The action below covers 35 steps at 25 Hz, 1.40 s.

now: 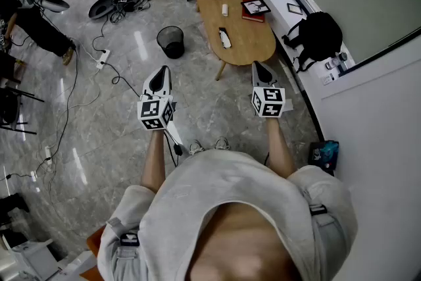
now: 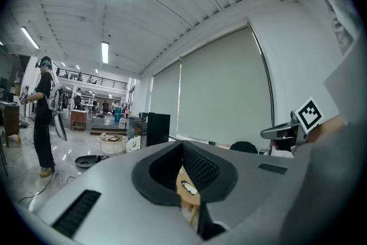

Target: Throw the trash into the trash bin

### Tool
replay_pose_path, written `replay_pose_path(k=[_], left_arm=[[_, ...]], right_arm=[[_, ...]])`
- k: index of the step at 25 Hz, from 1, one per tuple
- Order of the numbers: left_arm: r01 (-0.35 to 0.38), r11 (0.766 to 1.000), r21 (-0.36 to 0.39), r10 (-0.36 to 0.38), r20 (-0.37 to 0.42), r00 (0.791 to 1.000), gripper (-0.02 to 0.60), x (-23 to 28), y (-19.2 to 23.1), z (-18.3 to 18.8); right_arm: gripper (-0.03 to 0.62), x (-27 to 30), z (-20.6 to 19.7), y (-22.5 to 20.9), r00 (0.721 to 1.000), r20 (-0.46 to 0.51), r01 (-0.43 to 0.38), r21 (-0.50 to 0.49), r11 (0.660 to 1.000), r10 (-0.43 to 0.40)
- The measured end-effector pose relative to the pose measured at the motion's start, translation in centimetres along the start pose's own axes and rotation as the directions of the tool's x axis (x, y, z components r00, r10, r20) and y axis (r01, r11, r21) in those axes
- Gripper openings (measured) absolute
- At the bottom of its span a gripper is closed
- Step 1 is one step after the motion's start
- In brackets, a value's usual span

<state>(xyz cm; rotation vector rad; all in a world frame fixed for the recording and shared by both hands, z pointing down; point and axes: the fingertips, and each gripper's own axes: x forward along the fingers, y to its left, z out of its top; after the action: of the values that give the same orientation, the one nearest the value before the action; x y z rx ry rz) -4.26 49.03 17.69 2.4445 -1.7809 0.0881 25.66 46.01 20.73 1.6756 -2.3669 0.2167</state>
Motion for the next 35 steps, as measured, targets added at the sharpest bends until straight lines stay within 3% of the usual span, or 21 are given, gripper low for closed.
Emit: replay_pose_path(k=[13, 24, 35], left_arm=[[-0.022, 1.000, 0.014, 0.022, -0.018, 1.000, 0.018, 2.0, -2.4, -0.3], [-0.023, 1.000, 0.013, 0.024, -0.052, 0.998, 0.018, 5.2, -4.4, -1.9], [-0.023, 1.000, -0.016, 0.022, -0.053, 0.998, 0.018, 11.4, -0.2, -3.1]], right_arm=[[0.031, 0.8, -0.3, -3.0, 0.999, 0.015, -0.043, 0.038, 0.998, 0.042], [0.031, 2.8, -1.3, -6.1, 0.998, -0.007, -0.064, 0.007, 0.998, 0.064], [0.031, 10.2, -1.1, -6.0, 0.997, -0.035, -0.069, -0.011, 0.998, 0.069]])
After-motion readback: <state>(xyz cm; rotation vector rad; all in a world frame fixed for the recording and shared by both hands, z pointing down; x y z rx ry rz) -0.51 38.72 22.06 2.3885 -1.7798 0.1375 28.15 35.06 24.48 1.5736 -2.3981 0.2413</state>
